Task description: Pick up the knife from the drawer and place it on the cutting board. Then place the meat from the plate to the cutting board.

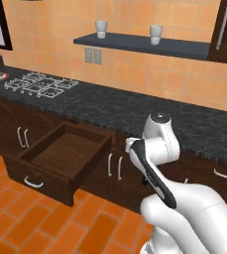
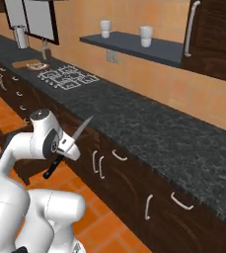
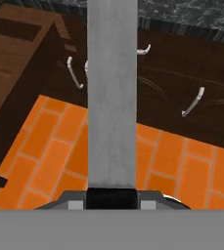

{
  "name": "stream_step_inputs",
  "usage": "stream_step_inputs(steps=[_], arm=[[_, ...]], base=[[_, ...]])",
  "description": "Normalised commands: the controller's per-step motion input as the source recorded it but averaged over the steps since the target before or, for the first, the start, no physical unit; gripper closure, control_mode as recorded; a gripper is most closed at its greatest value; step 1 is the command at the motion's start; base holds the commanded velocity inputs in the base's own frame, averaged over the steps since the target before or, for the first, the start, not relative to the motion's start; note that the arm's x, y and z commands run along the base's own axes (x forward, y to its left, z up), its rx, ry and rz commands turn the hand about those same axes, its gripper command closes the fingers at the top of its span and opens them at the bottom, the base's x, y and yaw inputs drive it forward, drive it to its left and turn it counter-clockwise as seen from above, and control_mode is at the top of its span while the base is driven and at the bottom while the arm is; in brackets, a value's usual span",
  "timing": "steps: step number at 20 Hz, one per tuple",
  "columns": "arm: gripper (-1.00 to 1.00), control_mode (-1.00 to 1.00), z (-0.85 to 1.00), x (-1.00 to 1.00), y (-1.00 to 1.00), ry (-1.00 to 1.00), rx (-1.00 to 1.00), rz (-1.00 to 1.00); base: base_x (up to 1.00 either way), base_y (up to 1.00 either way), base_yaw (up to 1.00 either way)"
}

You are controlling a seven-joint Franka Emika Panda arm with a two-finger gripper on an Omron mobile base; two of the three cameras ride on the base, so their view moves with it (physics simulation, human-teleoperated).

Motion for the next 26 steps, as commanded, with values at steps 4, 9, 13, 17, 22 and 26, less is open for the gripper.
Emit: stream_step_inputs(steps=[4, 9, 13, 17, 22, 26], arm=[[1.0, 1.0, 0.0, 0.0, 0.0, 0.0, 0.0, 0.0], [1.0, 1.0, 0.0, 0.0, 0.0, 0.0, 0.0, 0.0], [1.0, 1.0, 0.0, 0.0, 0.0, 0.0, 0.0, 0.0], [1.0, 1.0, 0.0, 0.0, 0.0, 0.0, 0.0, 0.0], [1.0, 1.0, 0.0, 0.0, 0.0, 0.0, 0.0, 0.0], [1.0, 1.0, 0.0, 0.0, 0.0, 0.0, 0.0, 0.0]], base=[[-0.46, 1.0, 0.0], [0.01, 1.0, -0.01], [0.31, 1.0, -0.1], [0.58, 1.0, -0.1], [0.95, 1.0, 0.0], [0.98, 1.0, 0.0]])
